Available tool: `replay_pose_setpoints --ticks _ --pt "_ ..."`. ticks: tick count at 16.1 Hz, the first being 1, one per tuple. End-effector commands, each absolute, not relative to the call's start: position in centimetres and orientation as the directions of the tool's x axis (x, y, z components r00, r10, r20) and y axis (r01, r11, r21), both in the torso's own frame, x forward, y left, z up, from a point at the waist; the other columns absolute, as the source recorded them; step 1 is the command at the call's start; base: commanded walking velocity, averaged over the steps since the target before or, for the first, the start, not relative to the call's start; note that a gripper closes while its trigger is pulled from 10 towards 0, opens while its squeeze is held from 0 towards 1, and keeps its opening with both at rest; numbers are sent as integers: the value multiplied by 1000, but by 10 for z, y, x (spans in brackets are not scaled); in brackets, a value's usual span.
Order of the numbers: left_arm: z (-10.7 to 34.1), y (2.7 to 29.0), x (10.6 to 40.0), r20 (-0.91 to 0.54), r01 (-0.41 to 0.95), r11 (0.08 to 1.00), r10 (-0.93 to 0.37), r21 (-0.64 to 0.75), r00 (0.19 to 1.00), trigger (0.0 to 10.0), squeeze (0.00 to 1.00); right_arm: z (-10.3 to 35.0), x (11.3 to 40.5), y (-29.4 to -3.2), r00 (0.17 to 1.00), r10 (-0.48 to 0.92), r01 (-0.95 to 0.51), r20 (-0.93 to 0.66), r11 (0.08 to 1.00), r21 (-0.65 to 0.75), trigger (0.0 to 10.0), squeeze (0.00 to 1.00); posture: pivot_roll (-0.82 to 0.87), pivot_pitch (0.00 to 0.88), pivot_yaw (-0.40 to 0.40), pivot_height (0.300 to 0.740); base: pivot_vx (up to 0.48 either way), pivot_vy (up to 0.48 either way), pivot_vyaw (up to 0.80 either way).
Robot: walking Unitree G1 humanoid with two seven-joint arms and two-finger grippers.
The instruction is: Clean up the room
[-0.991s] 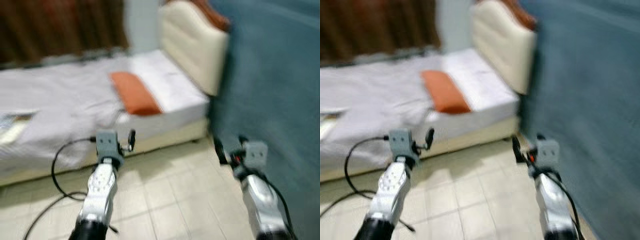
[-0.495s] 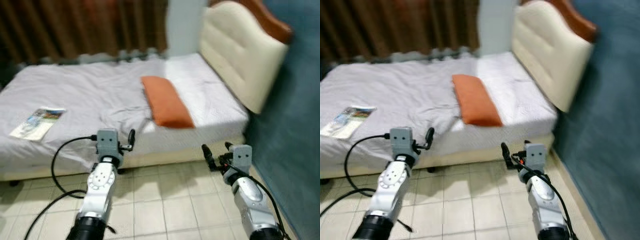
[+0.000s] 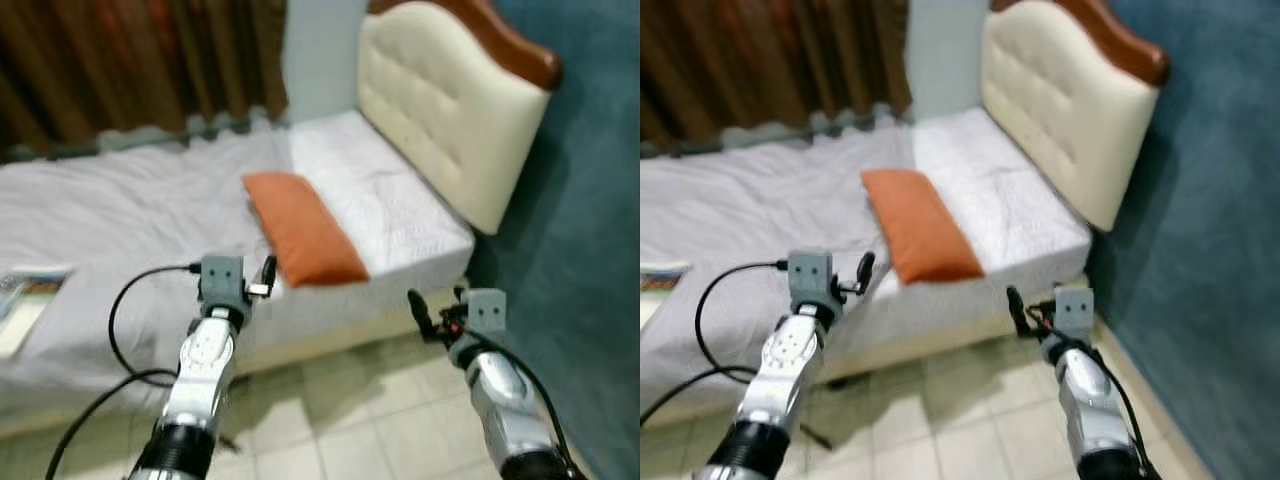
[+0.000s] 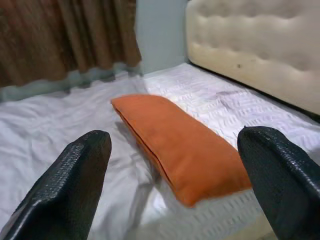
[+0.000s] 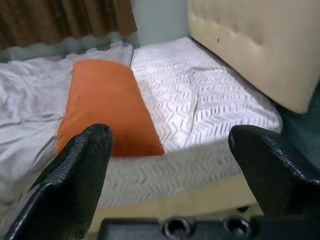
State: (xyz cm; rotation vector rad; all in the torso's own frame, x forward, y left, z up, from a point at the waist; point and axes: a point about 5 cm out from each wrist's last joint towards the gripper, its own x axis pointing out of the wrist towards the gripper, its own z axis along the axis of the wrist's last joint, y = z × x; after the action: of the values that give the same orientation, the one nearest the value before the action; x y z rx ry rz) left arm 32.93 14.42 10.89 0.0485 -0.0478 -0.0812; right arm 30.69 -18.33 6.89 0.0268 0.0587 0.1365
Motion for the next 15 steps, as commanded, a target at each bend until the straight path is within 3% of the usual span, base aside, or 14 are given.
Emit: replay_pose_setpoints --ticks 1,6,10,15 --pt "105 157 329 23 43 997 -45 69 999 10000 0 72 311 -169 983 178 -177 -45 984 35 10000 0 -84 3 57 740 480 0 0" --pt "99 158 326 4 31 999 -31 19 1000 10000 0 70 308 -171 983 179 -176 -46 982 64 10000 0 -92 17 58 740 480 0 0" --pt "90 156 322 -37 -9 995 5 -102 999 10000 0 67 305 -169 974 218 -214 -65 975 59 10000 0 -99 28 55 740 480 0 0" --pt "78 137 319 -87 91 996 -92 -17 992 10000 0 59 296 -177 956 259 -254 -135 966 52 10000 0 -113 59 -15 740 480 0 131"
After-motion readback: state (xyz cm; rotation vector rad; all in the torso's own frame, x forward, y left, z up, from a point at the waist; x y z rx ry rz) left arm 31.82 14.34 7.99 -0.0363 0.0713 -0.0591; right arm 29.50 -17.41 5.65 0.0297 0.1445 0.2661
